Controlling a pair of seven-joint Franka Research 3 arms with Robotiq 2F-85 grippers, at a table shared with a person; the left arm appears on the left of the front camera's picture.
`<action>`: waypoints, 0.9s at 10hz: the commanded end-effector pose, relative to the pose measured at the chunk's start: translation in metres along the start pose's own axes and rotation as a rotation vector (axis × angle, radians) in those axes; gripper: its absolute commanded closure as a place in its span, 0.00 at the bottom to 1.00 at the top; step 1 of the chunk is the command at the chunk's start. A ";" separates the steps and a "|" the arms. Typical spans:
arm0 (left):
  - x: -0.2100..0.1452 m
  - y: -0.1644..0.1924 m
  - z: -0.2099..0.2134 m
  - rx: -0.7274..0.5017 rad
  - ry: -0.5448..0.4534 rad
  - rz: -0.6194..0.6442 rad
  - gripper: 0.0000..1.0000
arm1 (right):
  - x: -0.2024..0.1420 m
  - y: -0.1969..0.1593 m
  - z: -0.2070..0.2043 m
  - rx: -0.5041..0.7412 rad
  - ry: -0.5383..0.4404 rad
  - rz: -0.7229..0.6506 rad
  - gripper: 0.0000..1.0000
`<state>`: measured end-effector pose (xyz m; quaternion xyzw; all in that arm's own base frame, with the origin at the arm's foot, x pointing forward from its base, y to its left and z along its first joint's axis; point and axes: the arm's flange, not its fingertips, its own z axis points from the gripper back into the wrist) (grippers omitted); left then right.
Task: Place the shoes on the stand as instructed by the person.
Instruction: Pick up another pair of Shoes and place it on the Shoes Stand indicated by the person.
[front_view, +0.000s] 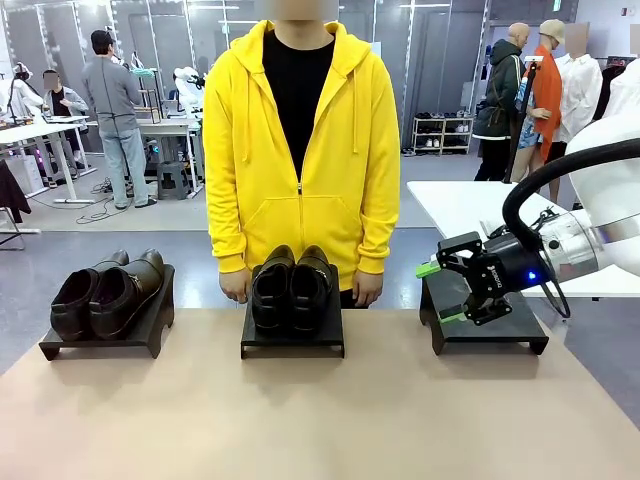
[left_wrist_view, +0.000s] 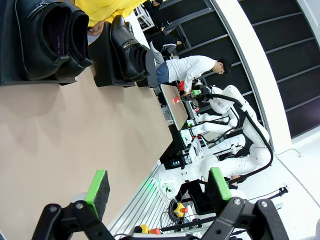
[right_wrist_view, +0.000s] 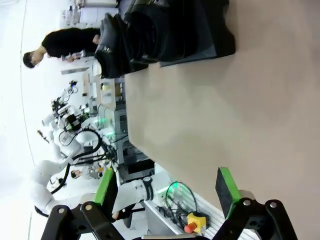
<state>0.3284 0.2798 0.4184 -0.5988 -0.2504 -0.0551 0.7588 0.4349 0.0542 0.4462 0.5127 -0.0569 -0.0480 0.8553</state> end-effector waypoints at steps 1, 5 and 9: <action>-0.003 -0.003 -0.001 -0.005 0.005 -0.006 0.00 | -0.010 -0.013 0.048 0.159 0.056 0.002 0.00; -0.003 -0.003 -0.001 -0.005 0.005 -0.006 0.00 | -0.034 -0.131 0.186 0.426 -0.016 0.028 0.00; -0.003 -0.003 -0.001 -0.005 0.005 -0.006 0.00 | -0.055 -0.225 0.271 0.545 -0.151 -0.050 0.00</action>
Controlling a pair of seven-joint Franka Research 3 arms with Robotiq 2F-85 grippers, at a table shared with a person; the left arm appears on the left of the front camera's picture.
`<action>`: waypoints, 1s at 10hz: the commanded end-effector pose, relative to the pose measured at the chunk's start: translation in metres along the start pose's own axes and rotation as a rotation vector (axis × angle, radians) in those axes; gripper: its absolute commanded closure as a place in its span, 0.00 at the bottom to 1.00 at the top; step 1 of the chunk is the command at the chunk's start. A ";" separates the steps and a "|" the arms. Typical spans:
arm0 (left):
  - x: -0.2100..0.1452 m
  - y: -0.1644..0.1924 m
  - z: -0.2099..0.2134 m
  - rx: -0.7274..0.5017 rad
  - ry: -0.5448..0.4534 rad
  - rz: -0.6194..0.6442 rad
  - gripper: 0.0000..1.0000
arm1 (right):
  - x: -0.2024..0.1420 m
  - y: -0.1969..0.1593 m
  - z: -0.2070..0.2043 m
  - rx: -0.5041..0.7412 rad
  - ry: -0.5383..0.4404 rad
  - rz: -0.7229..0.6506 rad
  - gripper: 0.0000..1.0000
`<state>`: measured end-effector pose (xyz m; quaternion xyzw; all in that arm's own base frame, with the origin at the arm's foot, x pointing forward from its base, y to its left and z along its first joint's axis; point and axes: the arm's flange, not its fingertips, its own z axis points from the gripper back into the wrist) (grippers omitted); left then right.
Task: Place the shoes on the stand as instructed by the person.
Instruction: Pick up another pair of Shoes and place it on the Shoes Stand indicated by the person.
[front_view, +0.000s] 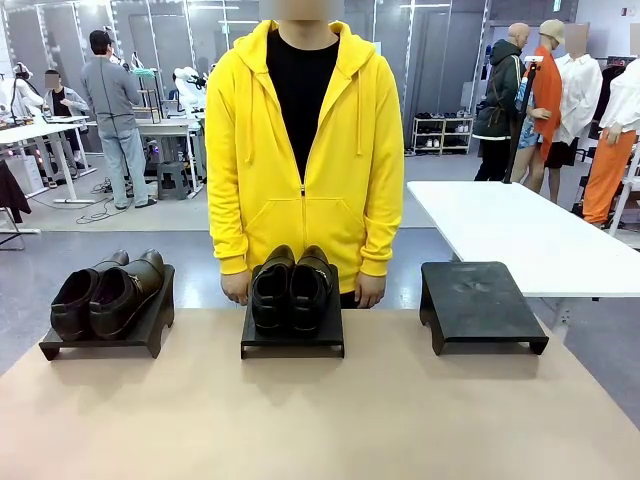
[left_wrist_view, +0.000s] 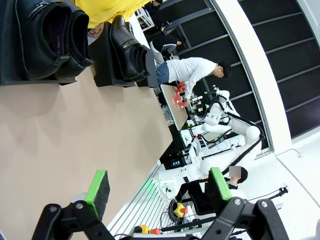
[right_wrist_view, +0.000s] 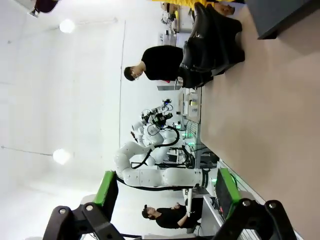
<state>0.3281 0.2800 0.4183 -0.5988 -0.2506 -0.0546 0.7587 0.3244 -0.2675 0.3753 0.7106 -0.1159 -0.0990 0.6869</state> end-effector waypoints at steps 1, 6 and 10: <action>-0.003 -0.004 -0.001 -0.005 0.006 -0.007 0.00 | 0.017 -0.005 0.014 0.033 0.000 0.006 0.00; -0.003 -0.004 -0.001 -0.005 0.006 -0.007 0.00 | 0.013 -0.011 0.018 0.012 -0.011 -0.020 0.00; -0.003 -0.004 -0.001 -0.005 0.006 -0.007 0.00 | 0.013 -0.011 0.018 0.012 -0.011 -0.020 0.00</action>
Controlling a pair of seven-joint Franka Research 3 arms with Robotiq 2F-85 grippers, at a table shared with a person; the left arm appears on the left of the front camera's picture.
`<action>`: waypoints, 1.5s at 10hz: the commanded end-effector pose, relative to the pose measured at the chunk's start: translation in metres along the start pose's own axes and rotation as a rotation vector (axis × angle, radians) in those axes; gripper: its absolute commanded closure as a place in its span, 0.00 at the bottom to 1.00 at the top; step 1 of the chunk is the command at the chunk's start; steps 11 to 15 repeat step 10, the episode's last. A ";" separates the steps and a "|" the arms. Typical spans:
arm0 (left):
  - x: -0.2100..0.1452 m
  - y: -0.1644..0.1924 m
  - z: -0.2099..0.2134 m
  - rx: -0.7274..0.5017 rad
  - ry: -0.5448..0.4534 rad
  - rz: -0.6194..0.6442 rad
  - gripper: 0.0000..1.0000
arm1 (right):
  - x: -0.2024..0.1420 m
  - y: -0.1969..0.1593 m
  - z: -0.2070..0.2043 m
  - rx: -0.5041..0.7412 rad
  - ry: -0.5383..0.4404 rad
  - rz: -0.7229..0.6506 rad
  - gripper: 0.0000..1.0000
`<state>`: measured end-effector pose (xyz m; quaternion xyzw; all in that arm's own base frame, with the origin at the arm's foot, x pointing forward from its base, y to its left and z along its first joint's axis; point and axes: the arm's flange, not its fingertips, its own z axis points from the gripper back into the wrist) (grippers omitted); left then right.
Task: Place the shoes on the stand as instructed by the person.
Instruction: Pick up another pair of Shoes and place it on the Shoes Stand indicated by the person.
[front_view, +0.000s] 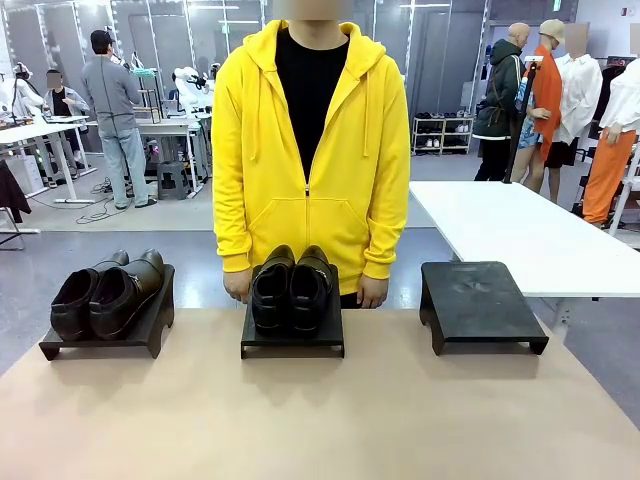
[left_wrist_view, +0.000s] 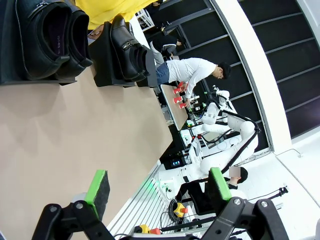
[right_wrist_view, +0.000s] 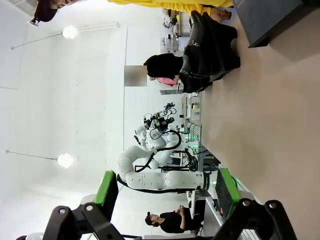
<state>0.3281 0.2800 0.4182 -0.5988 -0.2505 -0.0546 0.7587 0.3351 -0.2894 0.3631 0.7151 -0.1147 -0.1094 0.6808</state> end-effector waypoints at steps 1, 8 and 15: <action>-0.003 -0.004 -0.001 -0.005 0.006 -0.007 0.00 | -0.004 0.000 0.000 0.000 0.002 -0.002 0.00; -0.003 -0.004 -0.001 -0.005 0.006 -0.007 0.00 | -0.004 0.000 0.000 0.000 0.002 -0.002 0.00; -0.003 -0.004 -0.001 -0.005 0.006 -0.007 0.00 | -0.004 0.000 0.000 0.000 0.002 -0.002 0.00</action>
